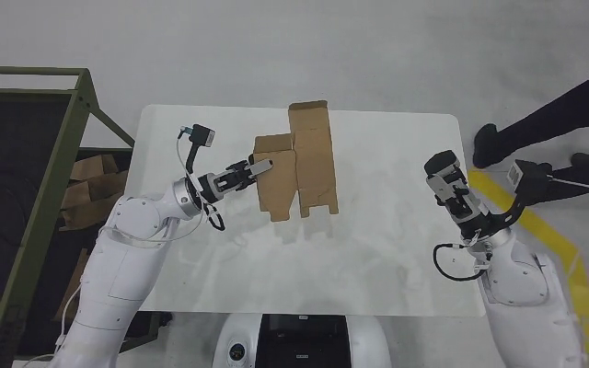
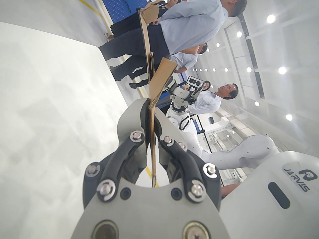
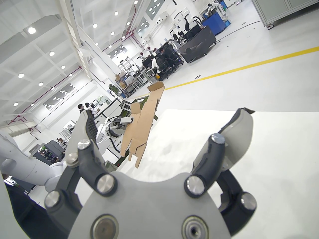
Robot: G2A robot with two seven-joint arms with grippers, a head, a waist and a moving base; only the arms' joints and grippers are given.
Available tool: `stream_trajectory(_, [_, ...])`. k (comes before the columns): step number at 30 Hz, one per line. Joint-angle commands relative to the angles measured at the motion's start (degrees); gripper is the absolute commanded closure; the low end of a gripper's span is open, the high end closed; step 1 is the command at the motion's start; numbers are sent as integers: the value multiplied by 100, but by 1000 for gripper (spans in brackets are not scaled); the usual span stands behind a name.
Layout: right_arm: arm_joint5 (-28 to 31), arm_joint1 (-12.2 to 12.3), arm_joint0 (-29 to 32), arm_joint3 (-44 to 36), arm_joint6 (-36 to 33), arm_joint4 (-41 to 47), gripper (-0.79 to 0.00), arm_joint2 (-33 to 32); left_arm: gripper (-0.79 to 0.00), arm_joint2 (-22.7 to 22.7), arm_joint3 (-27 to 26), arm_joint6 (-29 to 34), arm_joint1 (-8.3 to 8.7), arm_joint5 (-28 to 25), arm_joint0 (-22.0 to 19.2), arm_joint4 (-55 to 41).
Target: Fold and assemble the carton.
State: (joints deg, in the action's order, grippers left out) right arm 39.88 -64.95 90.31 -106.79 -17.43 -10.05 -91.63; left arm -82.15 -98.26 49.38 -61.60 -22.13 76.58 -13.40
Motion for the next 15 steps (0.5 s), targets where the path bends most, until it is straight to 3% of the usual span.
stream_trajectory(1, [0,0,0,0,0,0,-785,0,0,0,0,0,0,-1,0,-1])
stream_trajectory(7, [-119,-7,-21,-69,-202,36,-785,253,0,98,-133,-163,-12,82,4,6])
stream_trajectory(15, [-286,-19,-508,150,-1061,525,-785,1025,0,262,-210,-172,-23,67,-117,-5])
